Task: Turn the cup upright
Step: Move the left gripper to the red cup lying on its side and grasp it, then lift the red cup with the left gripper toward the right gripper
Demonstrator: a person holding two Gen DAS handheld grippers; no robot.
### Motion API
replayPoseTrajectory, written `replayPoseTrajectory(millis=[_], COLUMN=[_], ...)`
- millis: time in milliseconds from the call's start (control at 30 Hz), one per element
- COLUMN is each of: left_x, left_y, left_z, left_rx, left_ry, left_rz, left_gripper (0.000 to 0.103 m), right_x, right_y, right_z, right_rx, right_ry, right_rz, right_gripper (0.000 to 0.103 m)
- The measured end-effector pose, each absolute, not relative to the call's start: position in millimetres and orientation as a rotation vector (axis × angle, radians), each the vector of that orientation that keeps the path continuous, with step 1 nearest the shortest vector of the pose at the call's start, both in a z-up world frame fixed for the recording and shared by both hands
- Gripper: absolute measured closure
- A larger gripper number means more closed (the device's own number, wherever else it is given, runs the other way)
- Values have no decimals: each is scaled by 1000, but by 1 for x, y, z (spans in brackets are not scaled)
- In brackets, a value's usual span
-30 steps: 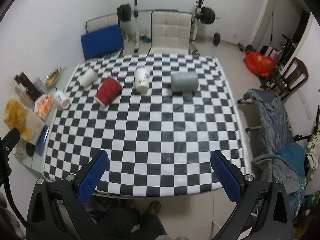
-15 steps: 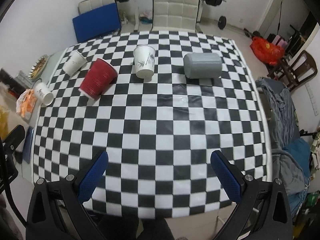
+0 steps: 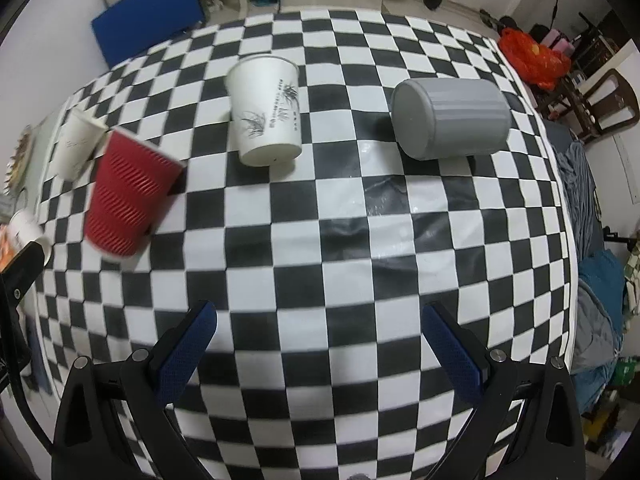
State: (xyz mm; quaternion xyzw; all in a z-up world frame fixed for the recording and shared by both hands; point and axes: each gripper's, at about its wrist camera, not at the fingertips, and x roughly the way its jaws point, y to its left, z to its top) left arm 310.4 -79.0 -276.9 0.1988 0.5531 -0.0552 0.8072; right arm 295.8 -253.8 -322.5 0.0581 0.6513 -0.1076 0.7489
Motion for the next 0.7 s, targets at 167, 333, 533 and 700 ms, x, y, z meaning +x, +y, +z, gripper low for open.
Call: replayPoseTrajectory(millis=[167,333,533,700], left_x=[345,365,378,384], left_y=[-97,-108,-108,-100], left_z=[-313,-345,-362,-360], left_rx=[500,510,428,338], left_ry=[1283,1383,1430,1434], left_rz=[-259,-372,-428,-425], left_gripper=[0,1,25,26], right_x=[319,328,328,321], right_y=[-265,-271,-278,-278], right_z=[-342,-355,-366,-368], right_rx=[138,149,183,196], right_ry=[1468,1501,1539,1563], right_rz=[-256,-270,-279,-286], right_gripper=[0,0,0,0])
